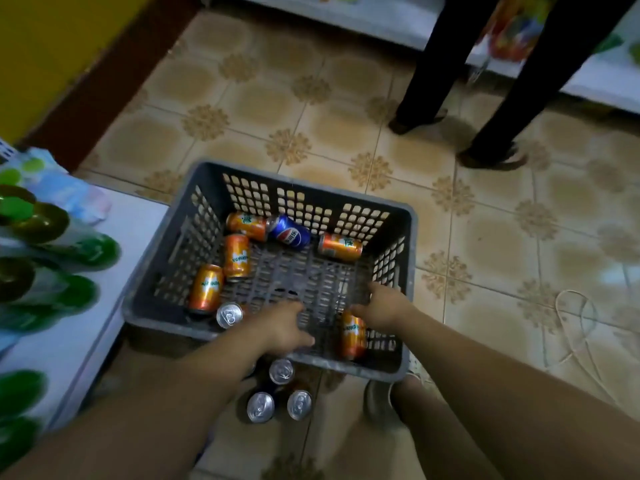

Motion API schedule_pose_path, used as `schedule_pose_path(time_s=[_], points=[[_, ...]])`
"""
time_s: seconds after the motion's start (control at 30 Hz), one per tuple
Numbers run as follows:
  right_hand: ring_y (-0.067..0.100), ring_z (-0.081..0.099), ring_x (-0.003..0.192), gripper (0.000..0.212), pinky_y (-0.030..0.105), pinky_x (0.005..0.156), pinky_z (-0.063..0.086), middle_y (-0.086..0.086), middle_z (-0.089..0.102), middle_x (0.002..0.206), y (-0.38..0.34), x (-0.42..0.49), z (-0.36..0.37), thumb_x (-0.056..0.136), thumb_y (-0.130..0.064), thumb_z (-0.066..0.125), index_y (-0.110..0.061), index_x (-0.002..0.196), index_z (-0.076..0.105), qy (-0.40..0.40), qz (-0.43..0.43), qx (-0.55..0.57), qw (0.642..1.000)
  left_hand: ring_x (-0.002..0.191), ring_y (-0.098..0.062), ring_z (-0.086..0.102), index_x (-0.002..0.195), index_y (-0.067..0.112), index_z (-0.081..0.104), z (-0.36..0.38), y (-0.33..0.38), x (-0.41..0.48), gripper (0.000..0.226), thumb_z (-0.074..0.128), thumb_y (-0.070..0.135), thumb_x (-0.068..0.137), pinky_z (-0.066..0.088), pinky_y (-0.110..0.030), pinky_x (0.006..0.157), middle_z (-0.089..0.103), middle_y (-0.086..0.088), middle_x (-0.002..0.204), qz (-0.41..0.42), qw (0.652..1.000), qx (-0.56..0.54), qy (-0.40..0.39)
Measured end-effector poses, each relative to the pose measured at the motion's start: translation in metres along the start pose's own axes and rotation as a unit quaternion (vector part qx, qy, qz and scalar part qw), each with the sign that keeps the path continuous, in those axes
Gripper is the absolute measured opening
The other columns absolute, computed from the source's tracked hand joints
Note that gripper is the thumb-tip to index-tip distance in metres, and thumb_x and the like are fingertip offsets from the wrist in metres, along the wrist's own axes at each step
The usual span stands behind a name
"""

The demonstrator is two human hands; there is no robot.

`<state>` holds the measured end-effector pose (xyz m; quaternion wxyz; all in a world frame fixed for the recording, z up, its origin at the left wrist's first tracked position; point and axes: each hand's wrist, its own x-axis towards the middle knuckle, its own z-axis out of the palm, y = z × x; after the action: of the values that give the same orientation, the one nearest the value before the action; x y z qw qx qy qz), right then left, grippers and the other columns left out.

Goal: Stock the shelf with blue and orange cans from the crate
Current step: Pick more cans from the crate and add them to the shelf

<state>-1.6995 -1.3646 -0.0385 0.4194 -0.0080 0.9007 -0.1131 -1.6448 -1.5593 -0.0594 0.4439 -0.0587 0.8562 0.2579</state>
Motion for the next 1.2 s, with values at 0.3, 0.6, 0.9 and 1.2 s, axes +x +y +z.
schedule_pose_path(time_s=[0.3,0.6,0.9,1.2], points=[[0.033,0.039,0.129,0.071,0.048,0.107,0.038,0.014,0.035,0.146,0.036,0.132,0.077,0.087,-0.035,0.065,-0.016,0.147,0.032,-0.079,0.008,-0.13,0.988,0.135,-0.023,0.039,0.151,0.029,0.016,0.049,-0.038,0.132,0.097,0.074,0.045,0.075,0.04,-0.04,0.108,0.024,0.0,0.157,-0.016,0.985,-0.092,-0.142],[0.029,0.054,0.114,0.061,0.034,0.085,0.047,0.013,0.052,0.129,0.038,0.161,0.101,0.084,-0.026,0.071,-0.015,0.134,0.038,-0.068,0.009,-0.066,0.996,0.134,-0.025,0.039,0.151,0.023,0.021,0.051,-0.046,0.155,0.089,0.072,0.042,0.08,0.039,-0.04,0.108,0.028,-0.001,0.155,-0.032,0.981,-0.083,-0.172],[0.012,0.057,0.099,0.055,0.027,0.079,0.052,-0.008,0.055,0.109,-0.022,0.06,0.021,0.07,-0.029,0.082,-0.024,0.116,0.052,0.05,-0.103,0.278,0.954,0.114,-0.013,0.056,0.137,0.032,0.036,0.006,-0.026,0.061,0.081,0.082,0.026,0.071,0.042,-0.036,0.104,0.056,0.007,0.128,0.054,0.962,-0.266,-0.024],[0.027,0.063,0.102,0.042,0.044,0.082,0.055,0.009,0.063,0.116,-0.128,-0.093,-0.065,0.084,-0.035,0.07,-0.018,0.12,0.058,0.079,-0.182,0.56,0.804,0.085,0.0,0.058,0.118,0.025,0.049,-0.089,0.001,-0.131,0.052,0.077,0.015,0.076,0.046,-0.017,0.07,0.06,0.013,0.097,0.143,0.871,-0.417,0.217]])
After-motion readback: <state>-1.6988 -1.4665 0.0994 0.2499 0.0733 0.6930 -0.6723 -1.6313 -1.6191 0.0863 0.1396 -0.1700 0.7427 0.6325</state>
